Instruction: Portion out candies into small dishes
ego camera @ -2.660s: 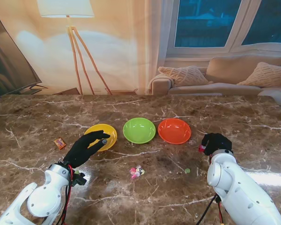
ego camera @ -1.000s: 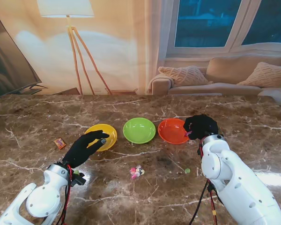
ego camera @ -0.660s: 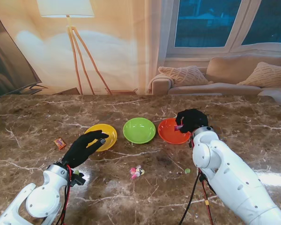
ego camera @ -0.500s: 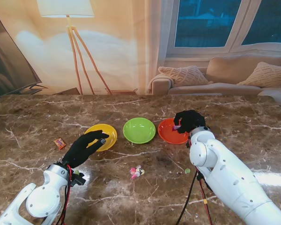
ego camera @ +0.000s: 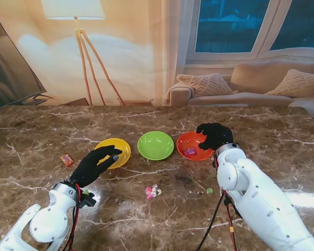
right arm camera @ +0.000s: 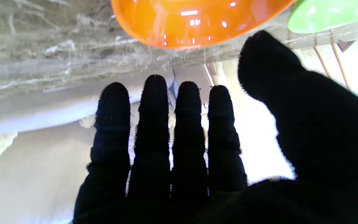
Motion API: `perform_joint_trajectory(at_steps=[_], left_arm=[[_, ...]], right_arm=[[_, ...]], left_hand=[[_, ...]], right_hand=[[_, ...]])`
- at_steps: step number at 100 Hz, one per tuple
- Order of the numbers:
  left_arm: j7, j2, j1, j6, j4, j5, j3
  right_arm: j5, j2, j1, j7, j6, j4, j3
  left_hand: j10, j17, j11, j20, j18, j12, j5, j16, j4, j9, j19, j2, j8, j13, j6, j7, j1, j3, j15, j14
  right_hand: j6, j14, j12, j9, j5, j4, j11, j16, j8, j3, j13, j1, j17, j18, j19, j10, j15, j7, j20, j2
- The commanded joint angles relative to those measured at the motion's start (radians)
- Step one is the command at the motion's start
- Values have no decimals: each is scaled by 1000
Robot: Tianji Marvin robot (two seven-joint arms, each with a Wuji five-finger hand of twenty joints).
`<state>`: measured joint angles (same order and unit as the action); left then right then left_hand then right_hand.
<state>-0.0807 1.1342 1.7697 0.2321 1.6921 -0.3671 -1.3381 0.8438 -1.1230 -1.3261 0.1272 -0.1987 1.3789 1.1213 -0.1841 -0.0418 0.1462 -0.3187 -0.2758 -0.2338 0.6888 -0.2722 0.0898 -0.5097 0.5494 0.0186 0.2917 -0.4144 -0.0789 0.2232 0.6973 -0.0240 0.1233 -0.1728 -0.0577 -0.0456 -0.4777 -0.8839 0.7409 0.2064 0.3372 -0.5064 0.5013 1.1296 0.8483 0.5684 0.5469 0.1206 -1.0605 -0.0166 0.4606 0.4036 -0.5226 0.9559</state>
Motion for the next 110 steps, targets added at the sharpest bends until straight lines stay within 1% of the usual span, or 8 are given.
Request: perform_joint_trajectory(at_steps=[1,18,24,35,48,68,94,110], left_arm=[[0,2,5,-5,1,-3,3],[-3,2,8,-6,3,-7,0],[-4,2,8,-6,3,-8,-1],[-5,2,10,-5,4,-9,-2],[-6,2,11,-2,4,-10,-1],[-9,2,15,1,6,-15,-3],[-9,1,20,5,10,-22,-6],[-11,1,21,4,11,-26,-7]], right_arm=[[11,20,-58,-9,18,42,19],[95,38,-219,-35,84,190,132],[124,45,-276,-60,111,242,169],[172,57,-373,-124,159,328,225],[225,60,-456,-108,185,376,255],[276,61,-518,-51,182,381,255],[283,61,-508,7,144,301,199],[298,64,-507,24,128,264,186]], left_hand=[[30,2,2,-15,-6,17,0,5,20,-10,-13,-33,18,-12,26,12,22,-4,0,17],[27,2,2,-16,-6,16,1,5,21,-12,-14,-31,18,-11,24,13,22,-4,-1,16],[28,2,2,-16,-5,17,1,5,20,-12,-14,-32,18,-12,26,13,22,-4,0,17],[26,1,2,-17,-6,17,0,5,20,-11,-15,-33,18,-11,25,12,22,-4,0,15],[22,1,1,-17,-5,16,-1,5,20,-9,-15,-33,18,-10,28,12,21,-3,-1,16],[20,1,-1,-18,-5,16,-3,5,21,-10,-16,-33,18,-10,25,12,22,-4,0,15],[20,1,-1,-19,-6,15,-2,5,21,-12,-16,-32,18,-12,26,12,22,-4,0,13],[22,1,-2,-19,-6,14,-1,5,20,-11,-16,-32,18,-11,26,12,21,-3,0,15]], right_hand=[[-3,19,-18,-51,38,-34,51,-25,2,8,39,-36,37,-22,-37,0,56,48,-16,4],[-8,16,-136,-183,168,-25,159,-165,-8,-13,133,-98,117,-16,-153,3,255,98,-50,-20],[-6,18,-175,-182,170,-21,170,-202,-26,-15,126,-136,106,-5,-180,0,291,85,-63,-34],[-9,40,-191,-168,141,-14,136,-215,-61,-2,121,-188,98,-10,-220,-20,295,44,-78,-38],[-8,49,-205,-163,130,-7,125,-233,-77,20,111,-204,88,-12,-234,-28,306,36,-82,-4],[-22,57,-228,-171,138,0,138,-252,-81,43,106,-229,77,-9,-229,-39,319,49,-85,27],[-36,71,-256,-192,159,4,161,-275,-84,74,120,-207,85,-11,-241,-47,354,73,-93,81],[-33,80,-322,-199,173,6,220,-325,-88,82,120,-200,89,-14,-259,-45,427,95,-101,97]])
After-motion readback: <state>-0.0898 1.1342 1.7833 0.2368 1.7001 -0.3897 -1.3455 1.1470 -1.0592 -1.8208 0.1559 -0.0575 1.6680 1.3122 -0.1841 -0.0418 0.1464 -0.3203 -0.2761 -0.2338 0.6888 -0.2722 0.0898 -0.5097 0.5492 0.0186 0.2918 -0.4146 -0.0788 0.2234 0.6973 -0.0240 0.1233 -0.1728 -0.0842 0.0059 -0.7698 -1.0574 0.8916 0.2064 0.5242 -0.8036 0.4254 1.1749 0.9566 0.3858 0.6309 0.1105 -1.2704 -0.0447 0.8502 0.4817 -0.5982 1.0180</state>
